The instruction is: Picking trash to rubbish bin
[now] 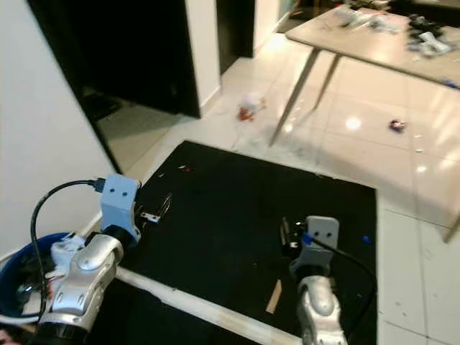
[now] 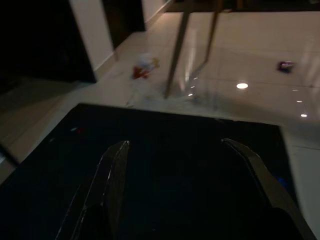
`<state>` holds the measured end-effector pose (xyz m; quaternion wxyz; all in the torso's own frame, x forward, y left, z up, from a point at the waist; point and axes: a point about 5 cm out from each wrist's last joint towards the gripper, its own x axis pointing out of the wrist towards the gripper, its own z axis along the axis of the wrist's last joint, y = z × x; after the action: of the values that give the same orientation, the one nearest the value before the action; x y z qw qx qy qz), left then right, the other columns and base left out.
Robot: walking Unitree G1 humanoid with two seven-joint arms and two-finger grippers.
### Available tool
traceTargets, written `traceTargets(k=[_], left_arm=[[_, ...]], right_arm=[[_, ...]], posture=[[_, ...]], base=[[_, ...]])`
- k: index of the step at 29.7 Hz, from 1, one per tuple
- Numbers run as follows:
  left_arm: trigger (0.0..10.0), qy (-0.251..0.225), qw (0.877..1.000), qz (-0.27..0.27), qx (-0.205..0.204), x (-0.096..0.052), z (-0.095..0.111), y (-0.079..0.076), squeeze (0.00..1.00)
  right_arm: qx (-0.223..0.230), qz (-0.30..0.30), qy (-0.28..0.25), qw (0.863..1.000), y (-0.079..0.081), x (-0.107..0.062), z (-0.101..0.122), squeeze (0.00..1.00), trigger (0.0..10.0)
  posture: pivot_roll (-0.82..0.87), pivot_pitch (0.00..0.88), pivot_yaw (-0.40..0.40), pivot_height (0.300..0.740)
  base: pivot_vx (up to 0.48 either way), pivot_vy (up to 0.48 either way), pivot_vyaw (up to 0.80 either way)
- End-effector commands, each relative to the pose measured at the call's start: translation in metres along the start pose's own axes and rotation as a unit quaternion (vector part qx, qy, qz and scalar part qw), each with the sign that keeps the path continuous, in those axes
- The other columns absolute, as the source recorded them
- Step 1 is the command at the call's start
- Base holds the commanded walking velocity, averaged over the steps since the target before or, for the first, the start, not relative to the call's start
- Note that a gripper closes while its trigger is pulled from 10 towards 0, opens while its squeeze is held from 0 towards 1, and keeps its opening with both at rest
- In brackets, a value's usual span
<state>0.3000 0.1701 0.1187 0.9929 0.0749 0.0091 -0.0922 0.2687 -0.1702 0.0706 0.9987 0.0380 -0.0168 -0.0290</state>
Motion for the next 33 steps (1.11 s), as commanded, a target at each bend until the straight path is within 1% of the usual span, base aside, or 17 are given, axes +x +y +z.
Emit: traceTargets(k=[1, 4, 14, 15, 18, 19, 21, 23, 25, 33], left_arm=[[10.0, 0.010, 1.000, -0.001, -0.013, -0.002, -0.004, 0.000, 0.00], [10.0, 0.011, 1.000, -0.003, -0.008, -0.002, -0.004, 0.000, 0.00], [10.0, 0.012, 1.000, -0.005, -0.013, -0.001, -0.004, 0.000, 0.00], [10.0, 0.014, 1.000, -0.005, -0.012, -0.001, -0.004, 0.000, 0.00], [10.0, 0.014, 1.000, -0.011, -0.017, -0.001, -0.004, -0.001, 0.00], [10.0, 0.015, 1.000, -0.017, -0.017, -0.001, -0.004, -0.002, 0.00], [10.0, 0.005, 0.999, -0.033, -0.024, -0.001, -0.001, -0.006, 0.00], [10.0, 0.002, 0.999, -0.037, -0.026, -0.001, 0.000, -0.007, 0.00], [10.0, -0.007, 0.998, -0.043, -0.033, -0.002, 0.003, -0.008, 0.00], [10.0, -0.012, 0.998, -0.049, -0.036, -0.001, 0.005, -0.010, 0.00]], right_arm=[[0.007, -0.003, 0.018, 1.000, 0.002, -0.005, -0.008, 0.00, 10.0], [0.008, -0.005, 0.019, 1.000, 0.001, -0.005, -0.008, 0.00, 10.0], [0.015, -0.018, 0.019, 1.000, -0.001, -0.005, -0.008, 0.00, 10.0], [0.021, -0.016, 0.022, 0.999, -0.001, -0.005, -0.008, 0.00, 10.0], [0.023, -0.025, 0.030, 0.999, -0.003, -0.006, -0.010, 0.00, 10.0], [0.017, -0.024, 0.031, 0.999, -0.003, -0.006, -0.010, 0.00, 10.0], [0.013, -0.023, 0.030, 0.999, -0.003, -0.006, -0.010, 0.00, 10.0], [0.010, -0.021, 0.028, 0.999, -0.003, -0.005, -0.009, 0.00, 10.0], [0.007, -0.020, 0.025, 0.999, -0.003, -0.005, -0.008, 0.00, 10.0], [0.008, -0.020, 0.027, 0.999, -0.004, -0.004, -0.007, 0.00, 10.0]], posture=[[0.00, 0.107, 0.062, 0.740], [0.00, 0.106, 0.062, 0.740], [0.00, 0.111, 0.063, 0.740], [0.00, 0.111, 0.063, 0.740], [0.00, 0.113, 0.062, 0.740], [0.00, 0.115, 0.061, 0.740], [0.00, 0.118, 0.061, 0.740], [-0.01, 0.119, 0.060, 0.740], [-0.01, 0.120, 0.059, 0.740], [-0.01, 0.131, 0.055, 0.740]], base=[[0.000, 0.000, -0.80], [0.000, 0.000, -0.80], [0.000, 0.000, -0.80], [0.000, 0.000, -0.80], [0.000, 0.000, -0.65], [0.000, 0.000, 0.00], [0.000, 0.000, 0.00], [0.000, 0.000, 0.00], [0.330, 0.000, 0.00], [0.450, 0.000, 0.00]])
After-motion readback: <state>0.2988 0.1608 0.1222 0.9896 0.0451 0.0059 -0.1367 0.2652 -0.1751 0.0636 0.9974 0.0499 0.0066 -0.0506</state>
